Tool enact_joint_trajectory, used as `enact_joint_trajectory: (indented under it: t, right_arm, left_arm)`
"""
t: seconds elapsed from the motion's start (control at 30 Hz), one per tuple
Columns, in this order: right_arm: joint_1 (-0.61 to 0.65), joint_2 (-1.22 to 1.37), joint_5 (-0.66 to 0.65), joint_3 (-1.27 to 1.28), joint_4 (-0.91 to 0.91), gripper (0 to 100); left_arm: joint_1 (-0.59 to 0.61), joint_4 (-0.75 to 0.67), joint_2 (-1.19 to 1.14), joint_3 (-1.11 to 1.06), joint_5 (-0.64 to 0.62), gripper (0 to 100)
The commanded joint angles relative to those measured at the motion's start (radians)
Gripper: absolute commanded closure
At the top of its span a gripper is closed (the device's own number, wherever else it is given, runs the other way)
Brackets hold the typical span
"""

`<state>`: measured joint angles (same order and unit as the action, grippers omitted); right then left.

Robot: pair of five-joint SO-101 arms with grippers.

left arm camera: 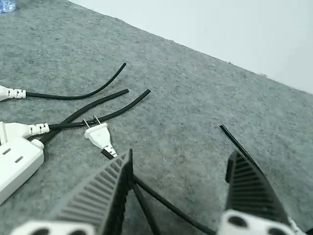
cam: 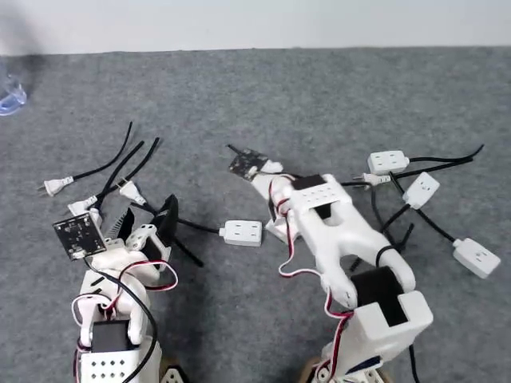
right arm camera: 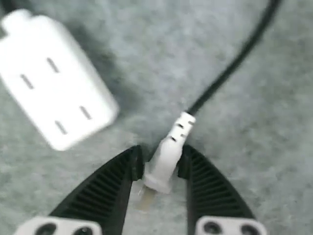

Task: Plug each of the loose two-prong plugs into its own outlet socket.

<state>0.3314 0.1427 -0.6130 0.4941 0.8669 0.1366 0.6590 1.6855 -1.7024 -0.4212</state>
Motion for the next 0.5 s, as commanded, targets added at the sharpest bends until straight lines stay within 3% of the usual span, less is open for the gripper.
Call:
enact_joint_trajectory:
  t: [0.0, 0.1, 0.2, 0.3, 0.47]
  right_arm:
    - [-0.038, -0.024, -0.034, -0.046, -0.019, 97.4]
    - [-0.038, -0.104, -0.012, -0.012, -0.019, 98.7]
    - [-0.039, -0.248, 0.124, 0.025, -0.019, 99.1]
    - [-0.105, -0.410, 0.390, 0.046, -0.016, 99.1]
    - [-0.325, -0.611, 0.816, 0.048, 0.110, 99.0]
  left_arm:
    - [0.003, 0.002, 0.003, 0.012, -0.003, 71]
    - [0.003, 0.002, 0.002, 0.012, -0.003, 71]
    - [0.003, 0.002, 0.002, 0.012, -0.003, 71]
    - [0.003, 0.002, 0.002, 0.012, -0.003, 71]
    - [0.003, 0.002, 0.002, 0.012, -0.003, 71]
